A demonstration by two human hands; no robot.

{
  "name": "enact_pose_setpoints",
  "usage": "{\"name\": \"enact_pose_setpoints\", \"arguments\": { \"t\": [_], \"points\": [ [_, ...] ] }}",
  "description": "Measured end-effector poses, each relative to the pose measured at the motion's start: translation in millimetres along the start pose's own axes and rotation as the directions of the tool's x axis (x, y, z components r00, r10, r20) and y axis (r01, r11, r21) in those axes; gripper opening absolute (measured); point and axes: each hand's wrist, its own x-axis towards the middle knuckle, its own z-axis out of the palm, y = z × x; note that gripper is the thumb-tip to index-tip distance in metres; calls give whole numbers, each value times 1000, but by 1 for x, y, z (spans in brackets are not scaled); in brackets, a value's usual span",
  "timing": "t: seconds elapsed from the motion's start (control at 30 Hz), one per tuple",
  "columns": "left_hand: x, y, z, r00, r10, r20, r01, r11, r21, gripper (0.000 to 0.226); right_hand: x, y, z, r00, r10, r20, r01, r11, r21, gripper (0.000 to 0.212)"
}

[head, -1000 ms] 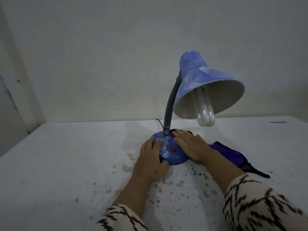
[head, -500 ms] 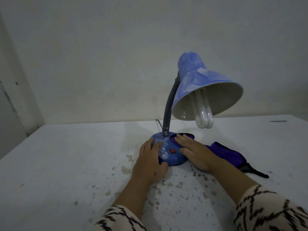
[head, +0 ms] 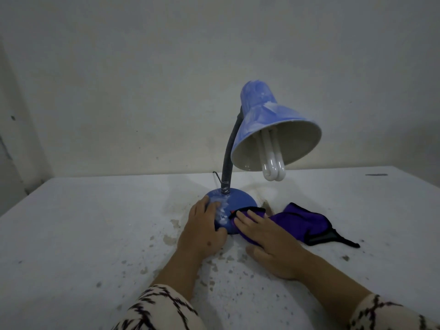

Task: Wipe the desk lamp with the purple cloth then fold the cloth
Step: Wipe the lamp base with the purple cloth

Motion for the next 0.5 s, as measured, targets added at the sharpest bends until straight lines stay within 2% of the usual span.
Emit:
{"name": "enact_pose_setpoints", "arguments": {
  "t": [0.2,0.5],
  "points": [
    [1,1,-3,1000,30,8,-29,999,-38,67,3,-12,10,999,-46,4,45,982,-186,60],
    [-1,1,-5,999,1,41,0,1000,-3,69,-6,-5,-3,999,-17,52,24,989,-143,58]
  ]
}}
